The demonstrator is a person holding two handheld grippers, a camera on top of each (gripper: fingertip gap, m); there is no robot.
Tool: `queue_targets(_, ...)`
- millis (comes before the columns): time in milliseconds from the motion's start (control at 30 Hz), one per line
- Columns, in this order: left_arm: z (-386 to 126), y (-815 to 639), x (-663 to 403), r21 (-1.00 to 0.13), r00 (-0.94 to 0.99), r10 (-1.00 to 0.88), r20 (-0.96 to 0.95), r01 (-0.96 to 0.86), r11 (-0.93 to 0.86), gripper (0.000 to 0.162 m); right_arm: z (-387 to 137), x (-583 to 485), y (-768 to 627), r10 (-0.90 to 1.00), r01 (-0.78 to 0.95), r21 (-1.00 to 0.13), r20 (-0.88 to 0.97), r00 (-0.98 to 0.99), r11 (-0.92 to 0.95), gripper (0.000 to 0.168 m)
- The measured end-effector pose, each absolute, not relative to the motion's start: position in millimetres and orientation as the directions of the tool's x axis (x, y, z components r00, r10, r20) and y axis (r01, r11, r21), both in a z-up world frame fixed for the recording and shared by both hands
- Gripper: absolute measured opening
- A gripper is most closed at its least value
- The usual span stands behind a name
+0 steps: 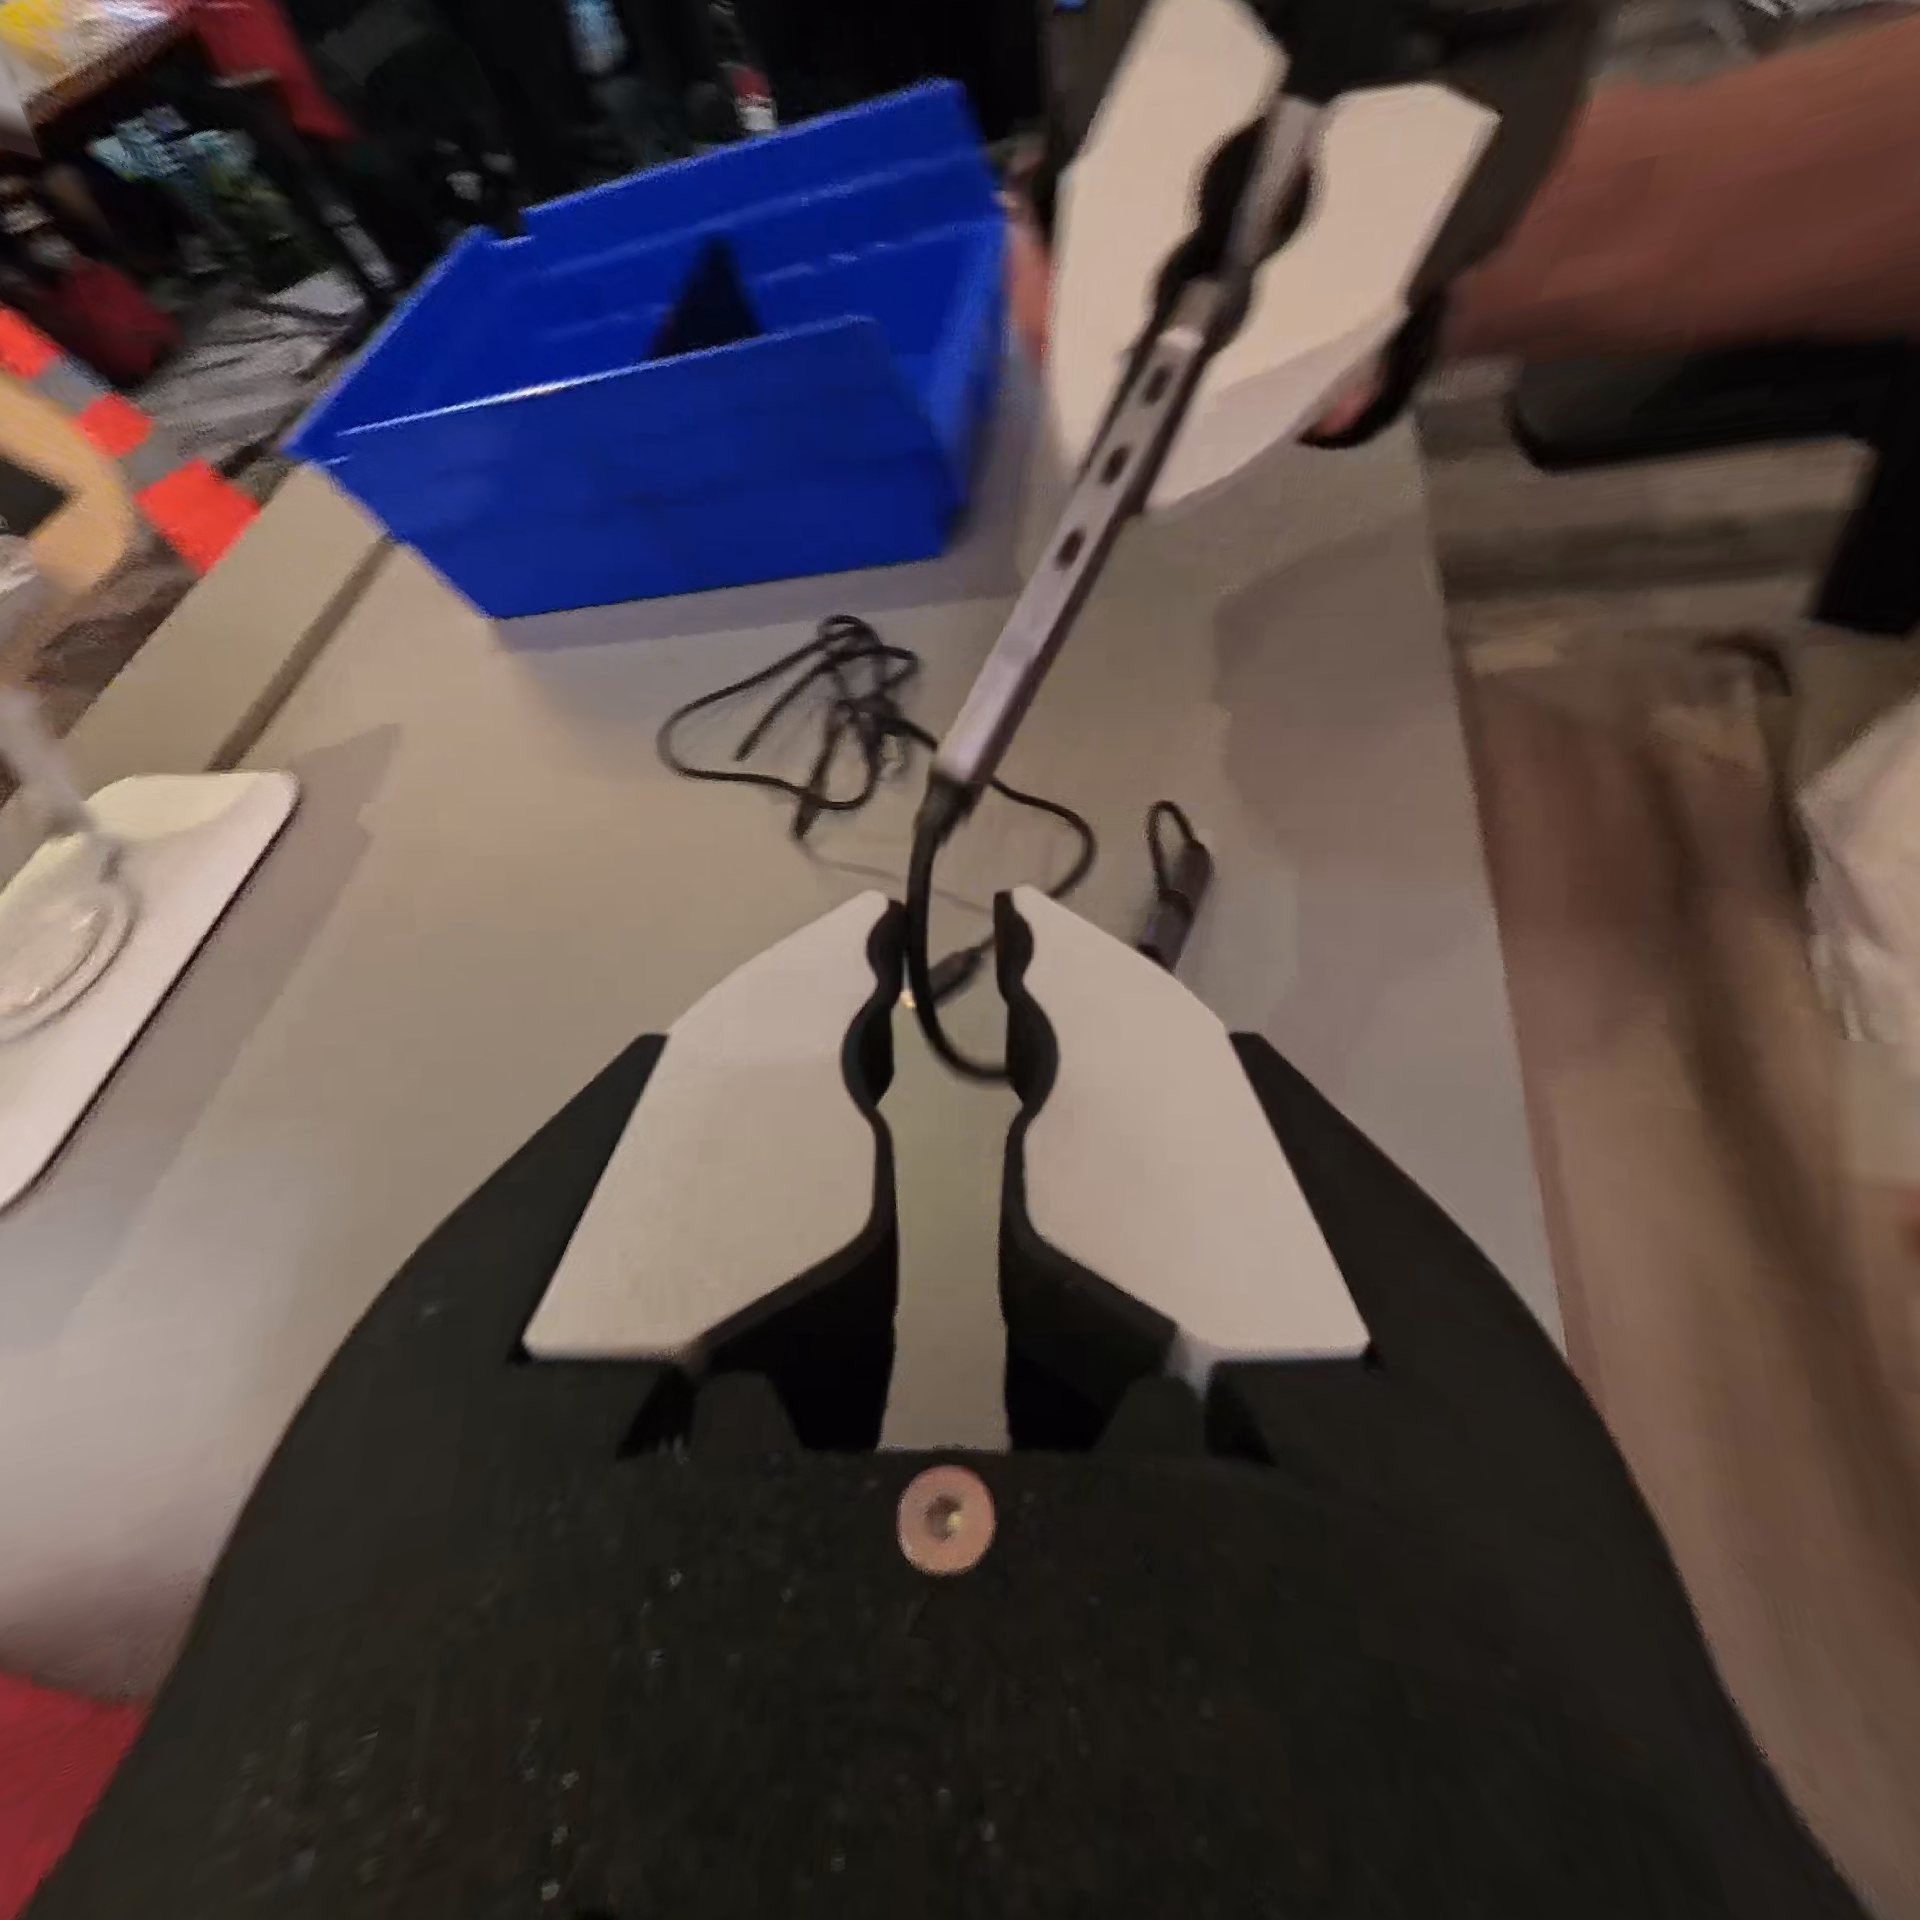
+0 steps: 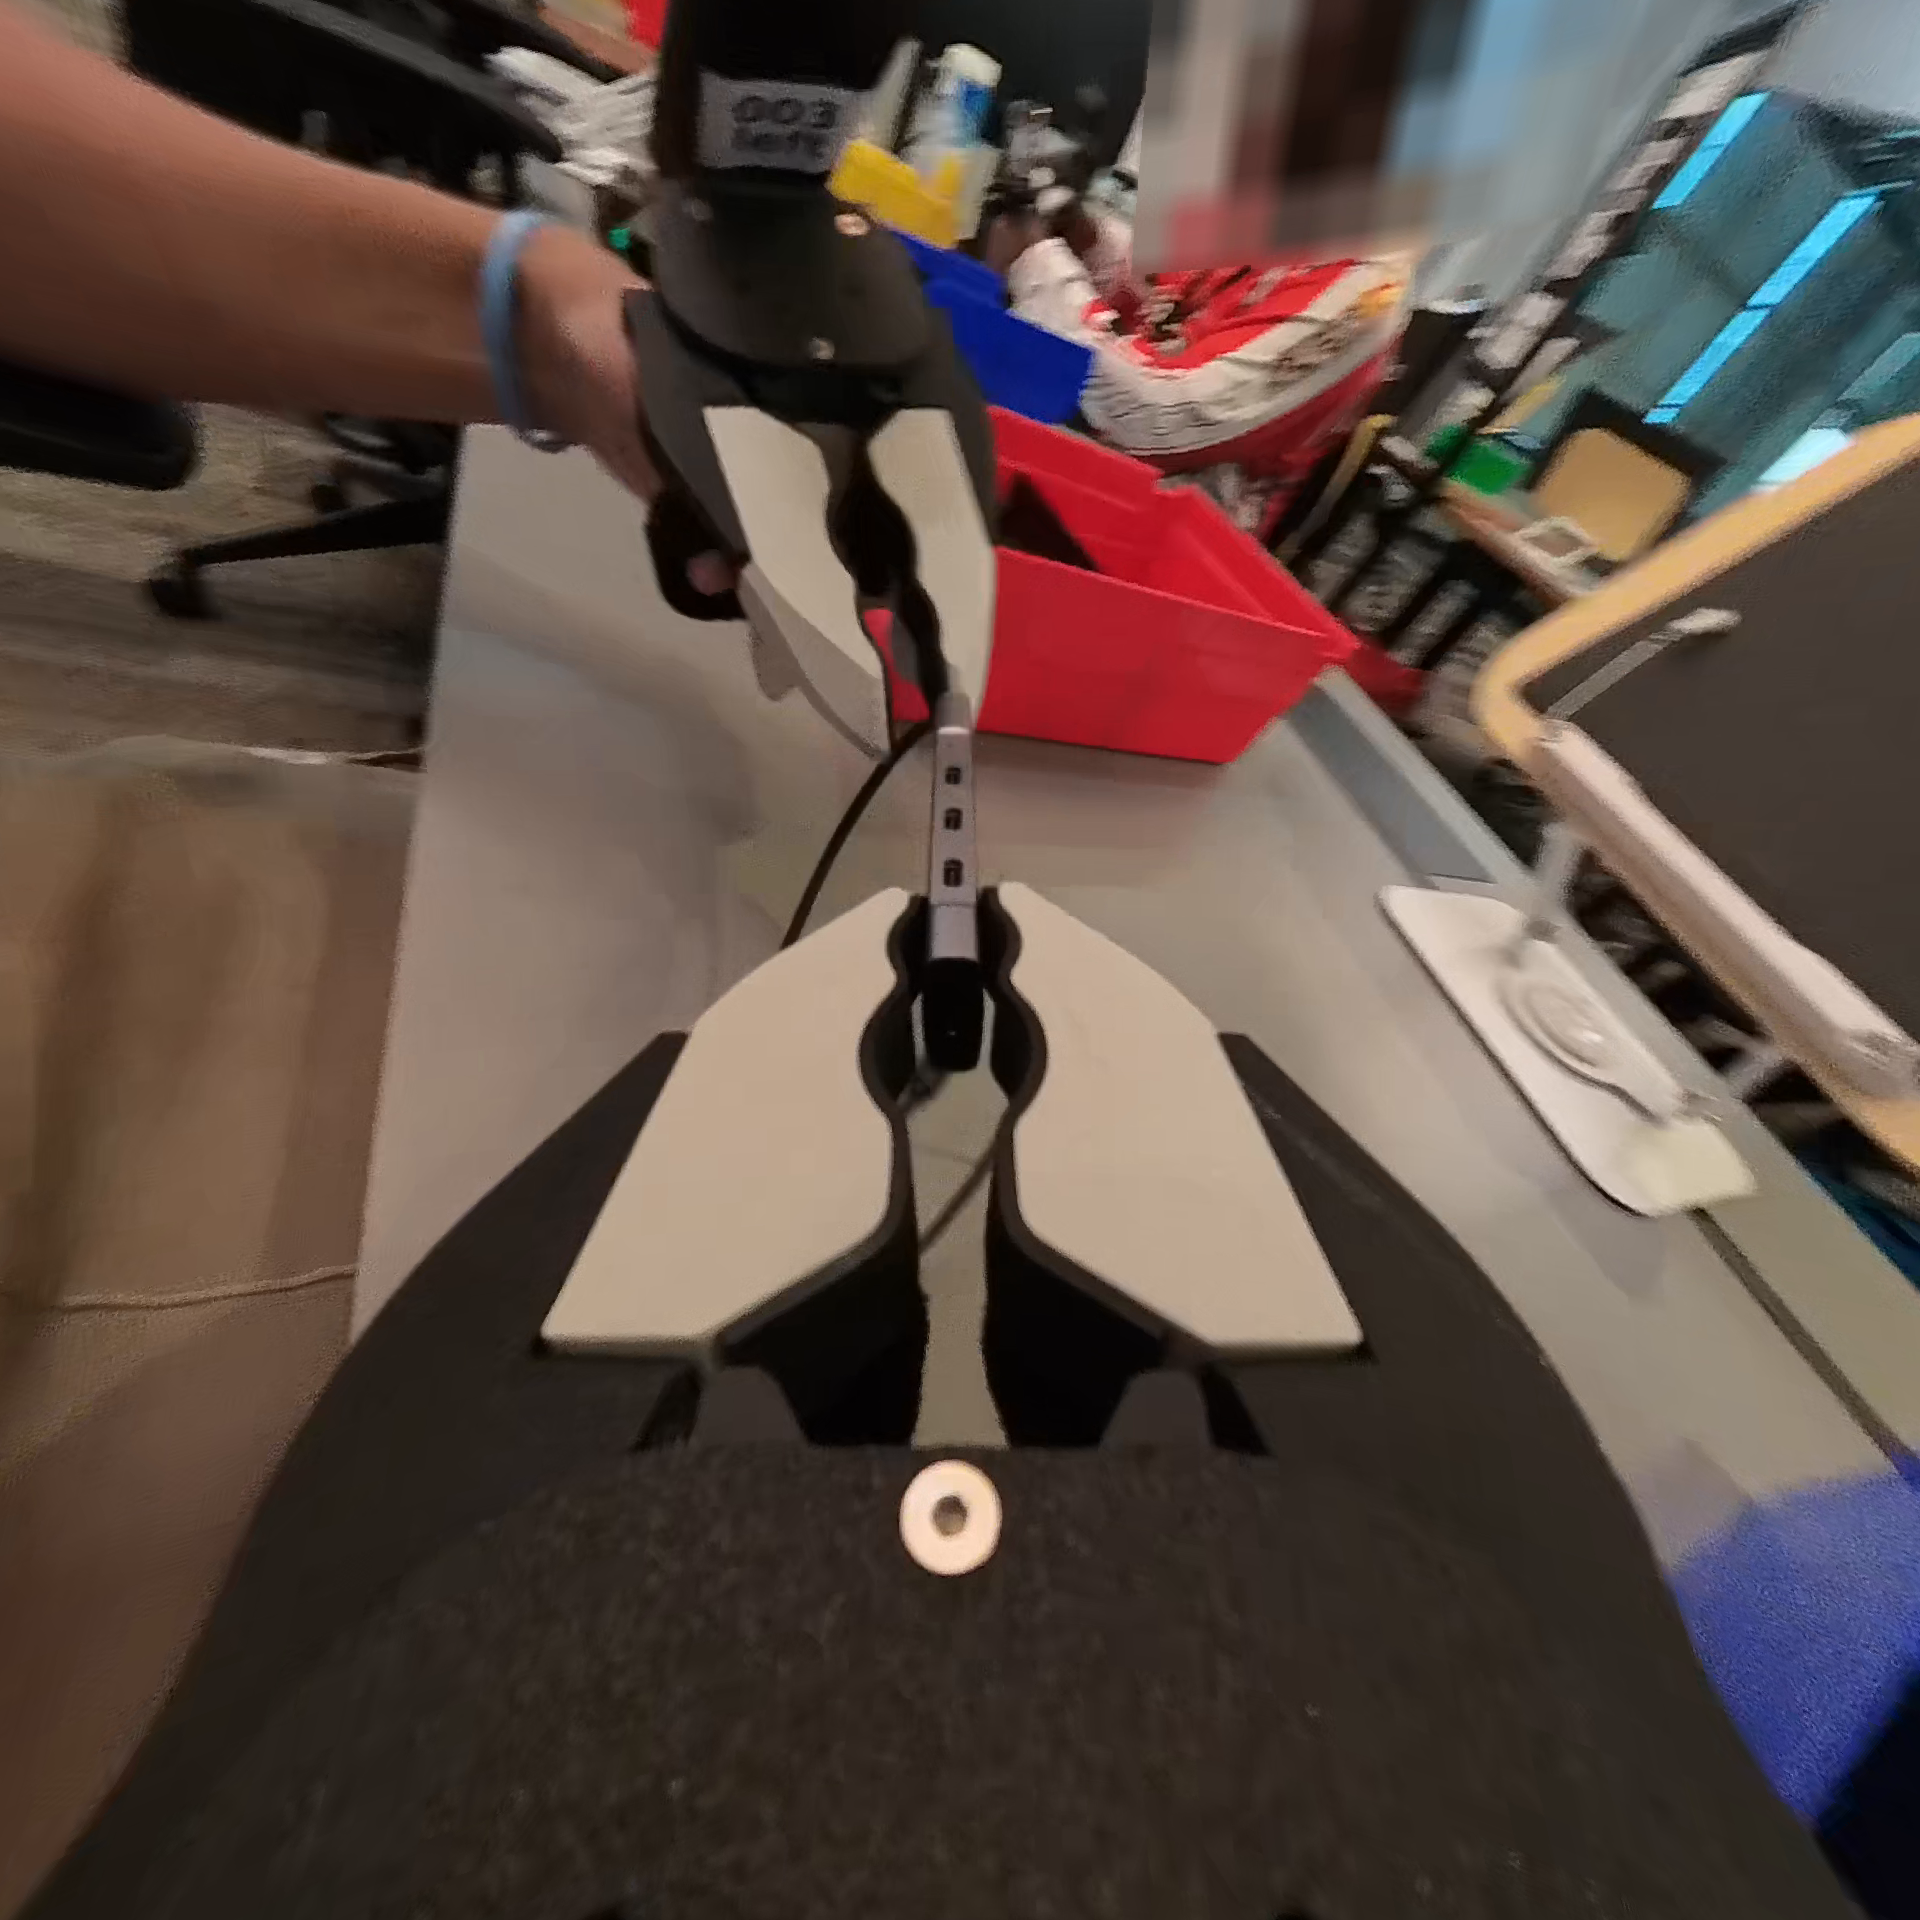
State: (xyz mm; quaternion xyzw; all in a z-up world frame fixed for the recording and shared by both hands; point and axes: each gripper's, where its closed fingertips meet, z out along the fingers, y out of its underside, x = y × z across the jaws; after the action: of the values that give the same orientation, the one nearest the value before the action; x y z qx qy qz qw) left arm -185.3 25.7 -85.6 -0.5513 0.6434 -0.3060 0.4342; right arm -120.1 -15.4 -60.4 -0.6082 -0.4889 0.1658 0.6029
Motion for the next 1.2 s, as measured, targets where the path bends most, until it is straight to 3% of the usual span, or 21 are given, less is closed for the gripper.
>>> queue_targets(133, -79, 49, -195, -0.93, 0.251, -0.968, 0.028, -0.348, -0.117, 0.017, -38, -74, -32, 0.663, 0.301, -0.929, 0.366, 0.653, 0.216, 0.009)
queue_targets(267, -127, 48, -193, -0.837, 0.488, -0.831, 0.268, -0.309, -0.452, 0.029, -16, -34, -49, 0.475, 0.261, -0.921, 0.375, 0.796, 0.289, 0.009)
queue_targets(433, -166, 27, -167, -0.717, 0.678, -0.642, 0.358, -0.241, -0.654, 0.045, -18, -8, -49, 0.357, 0.314, -0.908, 0.401, 0.844, 0.278, 0.009)
queue_targets(567, -177, 28, -149, -0.726, 0.754, -0.583, 0.302, -0.214, -0.653, 0.048, -31, -9, -46, 0.374, 0.359, -0.899, 0.433, 0.821, 0.251, 0.009)
queue_targets(800, -191, 53, -133, -0.704, 0.8, -0.593, 0.085, -0.373, -0.604, 0.049, -29, -11, -46, 0.404, 0.321, -0.913, 0.4, 0.822, 0.25, 0.009)
queue_targets(867, -193, 61, -132, -0.7, 0.786, -0.617, -0.027, -0.456, -0.55, 0.039, -31, -10, -45, 0.406, 0.321, -0.915, 0.398, 0.823, 0.245, 0.009)
queue_targets(900, -193, 61, -128, -0.699, 0.763, -0.646, -0.02, -0.473, -0.537, 0.026, -31, -11, -44, 0.407, 0.324, -0.914, 0.4, 0.821, 0.244, 0.009)
queue_targets(933, -193, 60, -125, -0.693, 0.736, -0.677, -0.003, -0.489, -0.529, 0.0, -32, -11, -44, 0.411, 0.326, -0.914, 0.401, 0.819, 0.242, 0.009)
queue_targets(1133, -189, 89, -165, -0.615, 0.548, -0.813, -0.199, -0.715, -0.331, 0.0, -36, -13, -42, 0.415, 0.342, -0.911, 0.41, 0.812, 0.23, 0.009)
queue_targets(1200, -174, 104, -187, -0.62, 0.563, -0.8, -0.207, -0.708, -0.338, 0.0, -38, -14, -42, 0.421, 0.335, -0.915, 0.401, 0.813, 0.225, 0.009)
